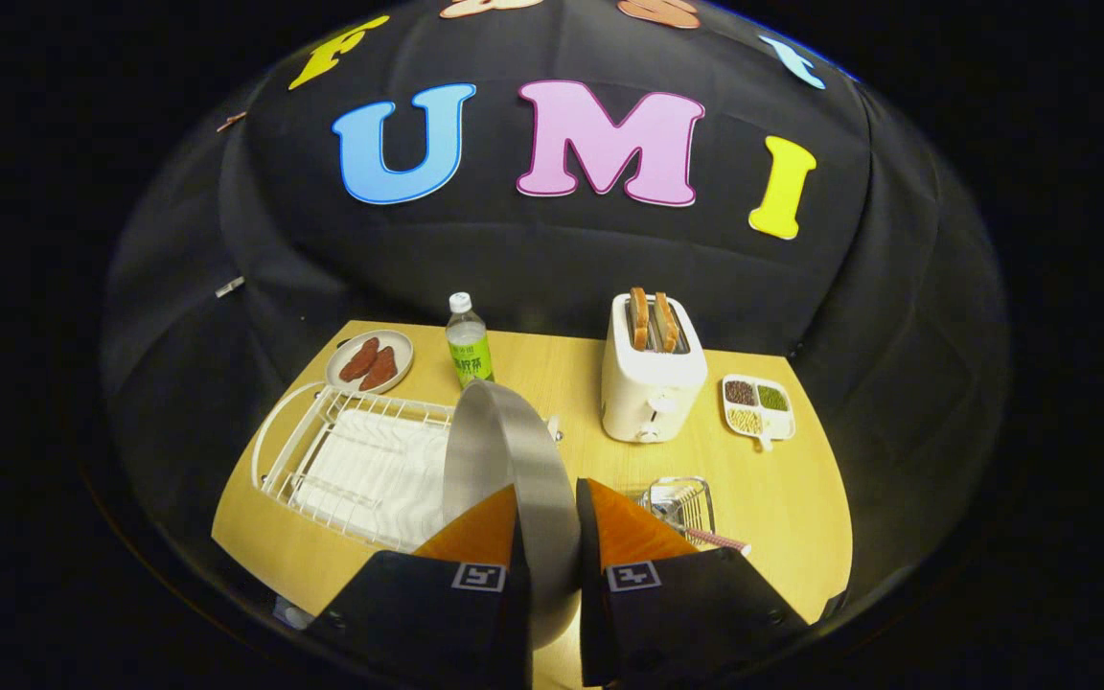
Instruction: Take the plate from the dish rack, then take the spoon from the basket and place it into the plate.
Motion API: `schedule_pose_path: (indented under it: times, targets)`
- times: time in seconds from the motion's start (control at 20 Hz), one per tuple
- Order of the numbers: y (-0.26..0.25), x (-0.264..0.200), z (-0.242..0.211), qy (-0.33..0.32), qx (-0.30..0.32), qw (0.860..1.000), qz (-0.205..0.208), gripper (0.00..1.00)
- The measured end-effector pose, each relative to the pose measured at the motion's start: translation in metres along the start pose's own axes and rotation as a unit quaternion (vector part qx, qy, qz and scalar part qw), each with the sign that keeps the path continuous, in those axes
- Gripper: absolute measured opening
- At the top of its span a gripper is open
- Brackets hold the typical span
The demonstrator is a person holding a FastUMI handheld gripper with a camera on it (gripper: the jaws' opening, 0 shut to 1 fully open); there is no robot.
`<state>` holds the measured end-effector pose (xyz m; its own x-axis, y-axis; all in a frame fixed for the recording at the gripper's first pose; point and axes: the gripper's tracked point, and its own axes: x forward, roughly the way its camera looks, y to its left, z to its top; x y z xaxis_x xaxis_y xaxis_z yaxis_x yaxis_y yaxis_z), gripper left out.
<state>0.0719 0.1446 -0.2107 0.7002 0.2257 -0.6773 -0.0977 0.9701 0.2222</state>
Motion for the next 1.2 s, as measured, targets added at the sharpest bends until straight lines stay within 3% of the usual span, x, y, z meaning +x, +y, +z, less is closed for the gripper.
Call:
schedule_pose_path:
  times: [0.25, 0.55, 0.75, 0.95, 1.2]
  targets:
    - [-0.036, -0.029, -0.086, 0.062, 0.076, 0.995, 0.030, 0.23]
    - [-0.045, -0.035, -0.185, 0.137, 0.160, 0.975, 0.076, 0.23]
    - [-0.060, -0.012, -0.230, 0.163, 0.181, 0.968, 0.061, 0.23]
    - [-0.070, 0.004, -0.237, 0.162, 0.213, 0.962, 0.055, 0.25]
    - [-0.095, 0.024, -0.246, 0.173, 0.183, 0.968, -0.003, 0.41]
